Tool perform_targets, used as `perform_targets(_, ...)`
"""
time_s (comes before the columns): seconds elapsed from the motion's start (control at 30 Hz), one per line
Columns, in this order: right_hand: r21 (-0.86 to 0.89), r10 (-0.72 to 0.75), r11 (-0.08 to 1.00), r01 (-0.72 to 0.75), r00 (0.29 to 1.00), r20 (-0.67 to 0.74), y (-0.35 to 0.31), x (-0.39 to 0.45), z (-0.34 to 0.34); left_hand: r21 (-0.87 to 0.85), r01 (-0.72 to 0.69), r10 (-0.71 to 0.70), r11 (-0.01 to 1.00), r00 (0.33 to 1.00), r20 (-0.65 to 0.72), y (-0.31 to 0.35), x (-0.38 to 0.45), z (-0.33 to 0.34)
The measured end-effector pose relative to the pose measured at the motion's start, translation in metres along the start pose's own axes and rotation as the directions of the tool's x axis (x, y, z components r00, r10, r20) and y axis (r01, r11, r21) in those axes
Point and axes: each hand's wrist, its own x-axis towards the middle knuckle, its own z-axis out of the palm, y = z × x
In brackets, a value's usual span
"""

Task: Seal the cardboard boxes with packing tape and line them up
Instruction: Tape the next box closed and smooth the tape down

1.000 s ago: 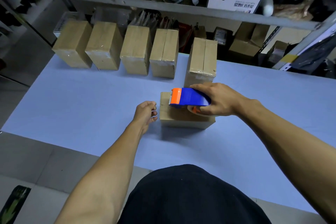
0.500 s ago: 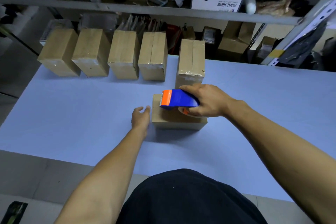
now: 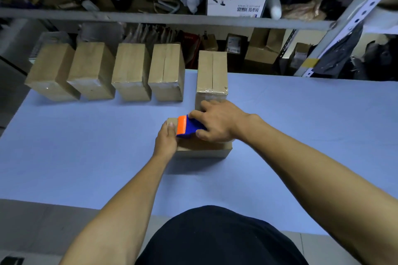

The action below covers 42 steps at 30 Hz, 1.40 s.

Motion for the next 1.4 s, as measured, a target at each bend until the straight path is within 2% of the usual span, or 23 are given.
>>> perform_targets(0.2, -0.045, 0.061, 0.997, -0.062, 0.997, -0.041, -0.013, 0.006, 0.009, -0.086, 0.074, -0.078, 0.994, 0.996, -0.044, 0.002, 0.000, 0.000)
perform_targets(0.4, -0.017, 0.013, 1.000, -0.015, 0.997, -0.074, -0.002, -0.006, 0.012, -0.055, 0.082, -0.083, 0.995, 0.996, -0.030, 0.004, -0.002, -0.002)
perform_targets(0.63, 0.033, 0.037, 0.999, -0.034, 0.996, -0.080, 0.038, -0.043, 0.018, -0.049, 0.123, -0.125, 0.991, 0.991, -0.040, 0.003, 0.001, 0.000)
perform_targets(0.73, 0.077, 0.084, 0.994, -0.080, 0.995, -0.057, 0.056, -0.064, 0.031, -0.031, 0.100, -0.101, 0.995, 0.994, -0.040, -0.002, 0.004, -0.003)
perform_targets(0.87, 0.129, 0.136, 0.983, -0.130, 0.990, -0.045, 0.063, -0.086, 0.053, 0.037, 0.041, -0.040, 0.998, 0.998, -0.040, -0.002, 0.002, -0.004)
perform_targets(0.97, 0.128, 0.141, 0.983, -0.132, 0.988, -0.066, 0.063, -0.088, 0.062, 0.203, -0.010, 0.023, 0.979, 0.998, -0.060, 0.004, -0.004, -0.003)
perform_targets(1.03, 0.114, 0.133, 0.986, -0.124, 0.988, -0.073, 0.064, -0.088, 0.065, 0.387, -0.088, 0.138, 0.918, 0.985, -0.105, 0.011, -0.008, -0.004)
perform_targets(1.07, 0.109, 0.130, 0.987, -0.122, 0.989, -0.075, 0.064, -0.089, 0.066, 0.492, -0.171, 0.262, 0.854, 0.957, -0.123, 0.017, -0.013, -0.004)
perform_targets(1.1, 0.110, 0.131, 0.986, -0.122, 0.988, -0.079, 0.064, -0.089, 0.067, 0.583, -0.297, 0.424, 0.756, 0.901, -0.091, 0.023, -0.018, -0.002)
perform_targets(1.13, 0.115, 0.134, 0.986, -0.124, 0.988, -0.080, 0.065, -0.090, 0.068, 0.637, -0.450, 0.578, 0.626, 0.816, 0.008, 0.027, -0.022, 0.002)
perform_targets(1.17, 0.122, 0.137, 0.984, -0.127, 0.987, -0.079, 0.065, -0.090, 0.068, 0.643, -0.589, 0.672, 0.489, 0.725, 0.152, 0.028, -0.026, 0.007)
perform_targets(1.2, 0.130, 0.139, 0.983, -0.129, 0.987, -0.077, 0.066, -0.090, 0.068, 0.616, -0.681, 0.663, 0.395, 0.676, 0.322, 0.029, -0.029, 0.011)
perform_targets(1.27, 0.144, 0.138, 0.982, -0.126, 0.988, -0.076, 0.067, -0.091, 0.069, 0.614, -0.719, 0.457, 0.325, 0.688, 0.563, 0.028, -0.033, 0.016)
perform_targets(1.33, 0.146, 0.128, 0.983, -0.116, 0.989, -0.079, 0.068, -0.090, 0.069, 0.676, -0.700, 0.346, 0.230, 0.708, 0.615, 0.027, -0.029, 0.022)
perform_targets(1.4, 0.126, 0.117, 0.986, -0.106, 0.989, -0.086, 0.068, -0.087, 0.069, 0.676, -0.712, 0.333, 0.192, 0.695, 0.637, 0.033, -0.028, 0.033)
